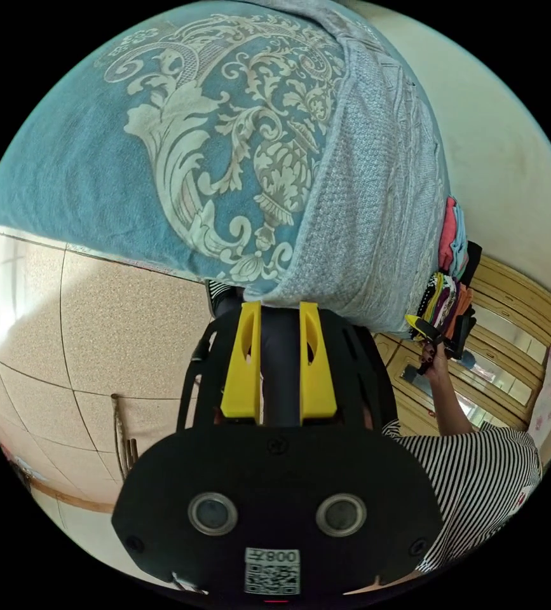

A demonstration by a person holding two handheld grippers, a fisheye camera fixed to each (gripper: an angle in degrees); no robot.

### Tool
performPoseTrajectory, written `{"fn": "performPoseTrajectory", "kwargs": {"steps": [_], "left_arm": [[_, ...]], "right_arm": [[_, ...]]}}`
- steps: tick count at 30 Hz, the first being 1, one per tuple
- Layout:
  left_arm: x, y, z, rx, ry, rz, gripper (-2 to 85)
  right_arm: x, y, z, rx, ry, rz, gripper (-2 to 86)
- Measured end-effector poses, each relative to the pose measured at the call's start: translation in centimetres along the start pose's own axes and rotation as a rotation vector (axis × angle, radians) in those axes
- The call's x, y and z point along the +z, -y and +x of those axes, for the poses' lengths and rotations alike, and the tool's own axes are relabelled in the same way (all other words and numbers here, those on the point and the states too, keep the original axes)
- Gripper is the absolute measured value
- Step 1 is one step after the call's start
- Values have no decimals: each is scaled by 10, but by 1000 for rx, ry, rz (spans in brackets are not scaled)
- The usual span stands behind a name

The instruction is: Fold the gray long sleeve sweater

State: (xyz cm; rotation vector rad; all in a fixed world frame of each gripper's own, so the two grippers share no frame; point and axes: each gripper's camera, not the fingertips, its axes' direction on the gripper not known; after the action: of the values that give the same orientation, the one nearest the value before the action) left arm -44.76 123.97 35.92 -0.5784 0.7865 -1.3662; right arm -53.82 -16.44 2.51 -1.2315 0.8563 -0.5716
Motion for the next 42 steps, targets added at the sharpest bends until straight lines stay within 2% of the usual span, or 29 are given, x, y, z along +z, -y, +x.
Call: {"fn": "performPoseTrajectory", "kwargs": {"steps": [10, 17, 24, 29, 37, 42], "left_arm": [[62, -115, -57, 116, -85, 127, 55], [52, -204, -66, 200, -128, 248, 42], [31, -301, -91, 278, -176, 378, 36], [52, -345, -125, 221, -155, 383, 33], [105, -389, -182, 28, -167, 381, 14], [119, -413, -193, 64, -188, 365, 17]], "right_arm": [[47, -51, 22, -85, 4, 167, 63], [65, -76, 27, -50, 69, 150, 22], [69, -119, 0, -185, 94, 148, 11], [86, -141, -8, -198, 91, 143, 9], [130, -146, 8, -49, 111, 114, 10], [136, -153, 6, -31, 133, 147, 10]]}}
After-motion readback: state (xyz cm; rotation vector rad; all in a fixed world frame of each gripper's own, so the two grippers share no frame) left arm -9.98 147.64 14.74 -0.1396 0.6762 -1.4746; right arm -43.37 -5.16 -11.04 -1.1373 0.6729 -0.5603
